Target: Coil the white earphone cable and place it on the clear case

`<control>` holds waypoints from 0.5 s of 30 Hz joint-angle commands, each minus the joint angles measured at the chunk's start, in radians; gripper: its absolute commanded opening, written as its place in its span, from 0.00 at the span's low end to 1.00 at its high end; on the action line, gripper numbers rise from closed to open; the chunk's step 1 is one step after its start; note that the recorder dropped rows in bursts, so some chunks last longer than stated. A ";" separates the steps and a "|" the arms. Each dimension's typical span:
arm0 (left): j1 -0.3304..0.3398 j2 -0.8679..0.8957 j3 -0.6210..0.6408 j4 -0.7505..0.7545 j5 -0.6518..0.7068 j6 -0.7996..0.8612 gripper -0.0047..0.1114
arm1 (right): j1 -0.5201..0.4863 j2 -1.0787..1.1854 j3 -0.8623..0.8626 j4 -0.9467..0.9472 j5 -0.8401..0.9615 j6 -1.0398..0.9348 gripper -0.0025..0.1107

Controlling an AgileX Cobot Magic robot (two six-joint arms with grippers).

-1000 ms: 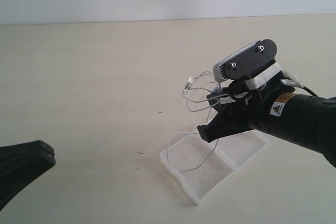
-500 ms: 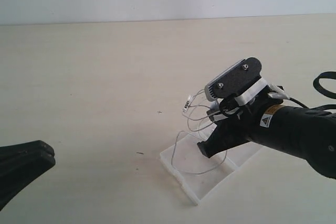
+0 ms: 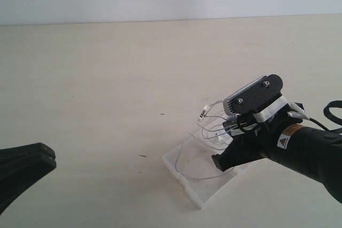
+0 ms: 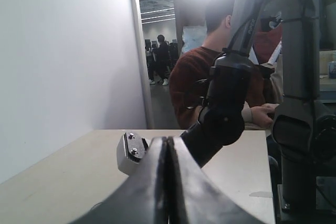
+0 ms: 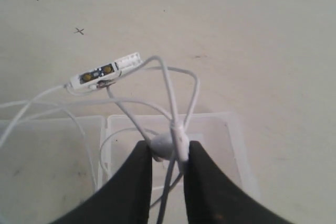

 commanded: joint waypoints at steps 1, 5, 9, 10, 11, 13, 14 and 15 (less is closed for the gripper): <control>0.002 -0.004 0.004 -0.008 -0.015 0.003 0.04 | 0.002 0.003 0.008 -0.003 0.029 0.004 0.02; 0.002 -0.004 0.004 -0.008 -0.015 0.003 0.04 | 0.002 0.018 0.008 -0.003 0.045 0.004 0.02; 0.002 -0.004 0.004 -0.008 -0.015 0.003 0.04 | 0.002 0.021 0.008 -0.003 0.046 0.004 0.02; 0.002 -0.004 0.004 -0.008 -0.015 0.003 0.04 | 0.002 0.021 0.008 -0.003 0.046 0.004 0.02; 0.002 -0.004 0.004 -0.008 -0.015 0.003 0.04 | 0.002 0.021 0.008 -0.003 0.052 0.004 0.02; 0.002 -0.004 0.004 -0.008 -0.015 0.003 0.04 | 0.002 0.021 0.008 -0.003 0.052 0.004 0.02; 0.002 -0.004 0.004 -0.008 -0.015 0.003 0.04 | 0.002 0.021 0.008 -0.003 0.056 0.004 0.02; 0.002 -0.004 0.004 -0.008 -0.015 0.003 0.04 | 0.002 0.021 0.008 -0.003 0.058 0.004 0.02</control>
